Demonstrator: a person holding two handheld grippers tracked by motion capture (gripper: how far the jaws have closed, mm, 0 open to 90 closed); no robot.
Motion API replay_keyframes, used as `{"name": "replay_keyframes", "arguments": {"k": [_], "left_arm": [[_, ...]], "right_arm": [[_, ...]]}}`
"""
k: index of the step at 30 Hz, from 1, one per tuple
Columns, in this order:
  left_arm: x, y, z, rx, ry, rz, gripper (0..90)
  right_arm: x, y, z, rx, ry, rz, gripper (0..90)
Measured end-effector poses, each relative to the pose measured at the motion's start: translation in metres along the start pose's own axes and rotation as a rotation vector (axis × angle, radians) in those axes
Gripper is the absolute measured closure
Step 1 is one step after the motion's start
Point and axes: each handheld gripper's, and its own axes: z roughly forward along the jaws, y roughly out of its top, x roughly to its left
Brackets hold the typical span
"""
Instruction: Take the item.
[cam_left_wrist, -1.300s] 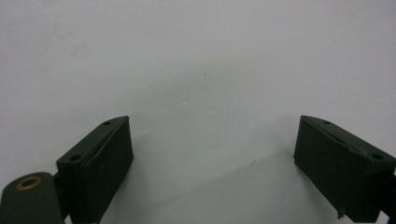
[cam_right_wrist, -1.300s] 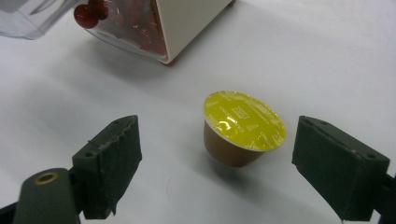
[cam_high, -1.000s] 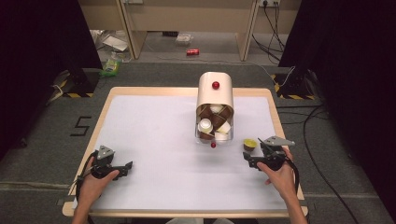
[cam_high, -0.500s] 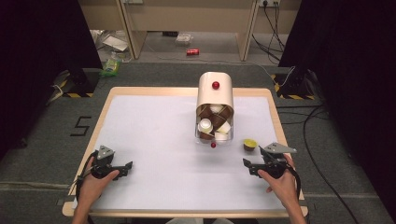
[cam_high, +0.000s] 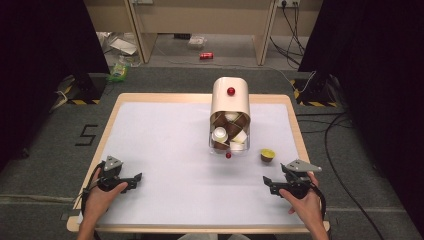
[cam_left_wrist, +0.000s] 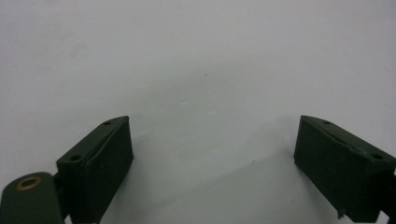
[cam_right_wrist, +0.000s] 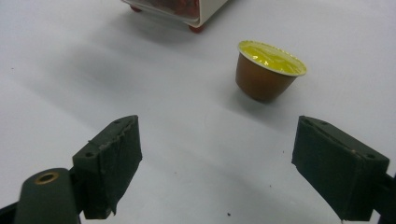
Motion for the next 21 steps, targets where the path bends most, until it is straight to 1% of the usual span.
{"name": "replay_keyframes", "arguments": {"k": [9,21], "left_arm": [[0.000,0.000,0.000,0.001,0.001,0.001,11.0],[0.000,0.000,0.000,0.000,0.001,0.001,11.0]], "right_arm": [[0.002,-0.004,-0.003,0.005,0.004,0.001,16.2],[0.003,-0.018,-0.009,0.014,0.000,0.008,16.1]]}}
